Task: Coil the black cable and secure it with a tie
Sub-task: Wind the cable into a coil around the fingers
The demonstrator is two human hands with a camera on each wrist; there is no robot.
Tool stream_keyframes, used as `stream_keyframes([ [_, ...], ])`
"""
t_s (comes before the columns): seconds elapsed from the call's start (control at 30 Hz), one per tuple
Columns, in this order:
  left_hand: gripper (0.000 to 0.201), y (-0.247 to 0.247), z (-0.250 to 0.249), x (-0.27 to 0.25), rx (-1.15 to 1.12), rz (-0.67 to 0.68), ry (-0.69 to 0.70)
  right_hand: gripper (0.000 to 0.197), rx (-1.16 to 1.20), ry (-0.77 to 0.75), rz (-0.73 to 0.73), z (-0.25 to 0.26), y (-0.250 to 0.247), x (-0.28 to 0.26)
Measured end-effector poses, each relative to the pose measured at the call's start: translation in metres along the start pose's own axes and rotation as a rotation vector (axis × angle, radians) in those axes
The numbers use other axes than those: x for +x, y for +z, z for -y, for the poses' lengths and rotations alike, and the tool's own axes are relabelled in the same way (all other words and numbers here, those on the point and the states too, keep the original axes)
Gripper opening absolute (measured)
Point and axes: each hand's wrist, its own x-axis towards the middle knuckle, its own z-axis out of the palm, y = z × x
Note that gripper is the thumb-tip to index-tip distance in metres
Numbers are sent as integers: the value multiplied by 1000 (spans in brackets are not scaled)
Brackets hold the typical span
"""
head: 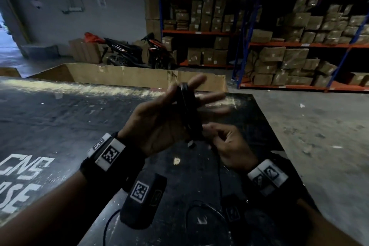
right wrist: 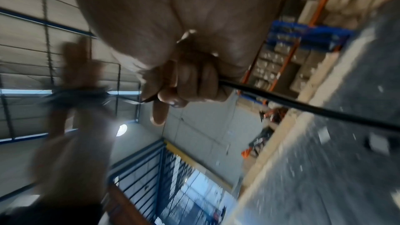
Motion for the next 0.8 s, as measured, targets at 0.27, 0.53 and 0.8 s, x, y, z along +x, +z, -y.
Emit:
stream_keyframes([
  [0.27, 45, -35, -22, 4, 669, -494, 106, 27, -99, 119, 206, 15, 22, -32],
  [0.53, 65, -44, 15, -23, 891, -369, -191, 12, -630, -165, 114, 83, -24, -12],
  [0.8, 30, -16, 22, -27, 430, -196, -205, 13, -443, -200, 58, 61, -39, 35],
])
